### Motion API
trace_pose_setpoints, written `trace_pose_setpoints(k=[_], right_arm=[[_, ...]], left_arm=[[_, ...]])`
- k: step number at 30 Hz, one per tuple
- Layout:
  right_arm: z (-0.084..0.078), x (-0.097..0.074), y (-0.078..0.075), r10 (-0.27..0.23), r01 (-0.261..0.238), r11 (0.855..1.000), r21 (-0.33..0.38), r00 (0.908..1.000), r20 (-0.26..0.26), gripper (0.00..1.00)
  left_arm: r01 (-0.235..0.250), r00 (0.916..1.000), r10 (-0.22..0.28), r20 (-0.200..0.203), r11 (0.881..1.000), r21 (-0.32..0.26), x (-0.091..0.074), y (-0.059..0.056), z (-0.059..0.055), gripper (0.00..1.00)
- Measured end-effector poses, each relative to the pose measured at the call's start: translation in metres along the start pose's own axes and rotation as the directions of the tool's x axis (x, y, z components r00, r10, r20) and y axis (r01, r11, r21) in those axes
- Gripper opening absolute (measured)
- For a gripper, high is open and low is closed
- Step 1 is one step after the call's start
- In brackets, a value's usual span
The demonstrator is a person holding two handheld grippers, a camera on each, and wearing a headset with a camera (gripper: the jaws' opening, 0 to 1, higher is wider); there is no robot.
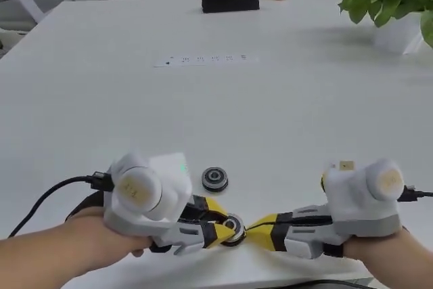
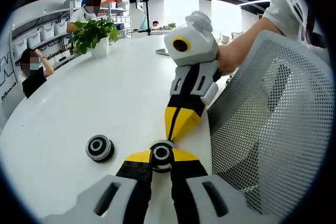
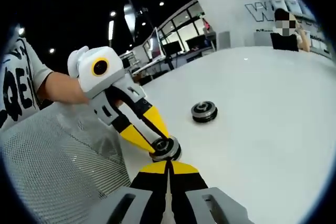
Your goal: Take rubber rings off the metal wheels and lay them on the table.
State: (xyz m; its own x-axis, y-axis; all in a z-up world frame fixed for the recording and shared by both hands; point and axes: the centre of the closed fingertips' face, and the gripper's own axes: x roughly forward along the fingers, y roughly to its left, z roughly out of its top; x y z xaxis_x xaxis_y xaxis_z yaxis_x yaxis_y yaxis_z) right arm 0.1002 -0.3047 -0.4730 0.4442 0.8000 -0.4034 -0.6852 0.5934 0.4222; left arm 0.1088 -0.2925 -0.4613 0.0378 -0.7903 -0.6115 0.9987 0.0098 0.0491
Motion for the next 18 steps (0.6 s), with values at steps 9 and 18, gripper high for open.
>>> trace_pose_setpoints(k=[9,18], right_arm=[[0.0075,-0.0004,-0.0016,-0.009,-0.005,0.986,0.167,0.9967,0.081,0.0],[0.0104,-0.0004,0.0007,-0.028,0.011,0.984,0.179,0.9951,0.094,0.0]], left_arm=[[-0.003,1.0,0.003,-0.002,1.0,0.008,0.0007,-0.0003,0.0007,0.07],[-0.011,0.9999,0.011,-0.005,1.0,0.005,0.0012,0.0001,0.0007,0.07]])
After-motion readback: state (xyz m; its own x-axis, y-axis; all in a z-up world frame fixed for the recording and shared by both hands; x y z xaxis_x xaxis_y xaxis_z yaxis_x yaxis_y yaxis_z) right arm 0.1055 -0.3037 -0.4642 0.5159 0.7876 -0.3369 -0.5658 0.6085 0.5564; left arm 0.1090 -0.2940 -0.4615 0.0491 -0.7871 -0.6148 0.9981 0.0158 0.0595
